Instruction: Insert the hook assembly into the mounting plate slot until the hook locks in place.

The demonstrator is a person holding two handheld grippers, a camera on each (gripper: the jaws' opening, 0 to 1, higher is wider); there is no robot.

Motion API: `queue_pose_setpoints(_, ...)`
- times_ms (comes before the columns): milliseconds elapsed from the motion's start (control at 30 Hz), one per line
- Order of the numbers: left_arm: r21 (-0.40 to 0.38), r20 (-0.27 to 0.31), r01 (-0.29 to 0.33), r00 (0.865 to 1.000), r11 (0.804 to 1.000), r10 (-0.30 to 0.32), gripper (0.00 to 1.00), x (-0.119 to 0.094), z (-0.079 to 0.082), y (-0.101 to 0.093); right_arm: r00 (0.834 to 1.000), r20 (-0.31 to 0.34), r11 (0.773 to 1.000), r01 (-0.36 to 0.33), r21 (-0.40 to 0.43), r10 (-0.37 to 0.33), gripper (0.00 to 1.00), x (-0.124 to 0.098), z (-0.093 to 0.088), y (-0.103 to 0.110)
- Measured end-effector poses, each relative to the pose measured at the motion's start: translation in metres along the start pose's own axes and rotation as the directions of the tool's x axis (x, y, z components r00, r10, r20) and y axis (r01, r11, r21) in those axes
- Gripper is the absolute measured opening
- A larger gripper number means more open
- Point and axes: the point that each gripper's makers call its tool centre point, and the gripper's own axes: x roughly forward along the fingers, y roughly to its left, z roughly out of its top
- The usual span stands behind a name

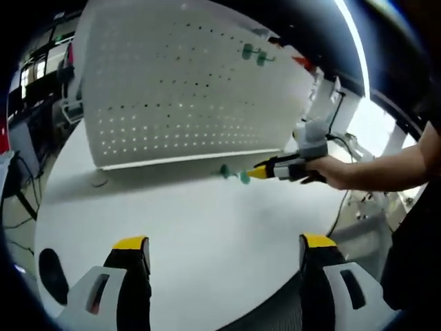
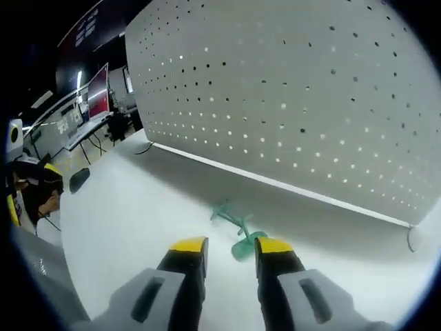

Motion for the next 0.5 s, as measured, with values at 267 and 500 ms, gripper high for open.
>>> queue_pose_setpoints(267, -0.017, -0.012, -0.01, 1.0, 1.0, 0.01, 0.9, 0.0, -0.006, 0.003, 0.999, -0.036, 1.0, 0.029, -0.007, -0.03, 0.19, 0.019, -0.002, -0.006)
queue_pose_setpoints(500, -0.024, 0.009, -0.027, 1.0, 0.999, 0.027, 0.87, -0.004, -0.001, 0.01, 0.996, -0.067, 0.998, 0.063, -0.016, -0.064, 0.13, 0.033, 0.001, -0.012)
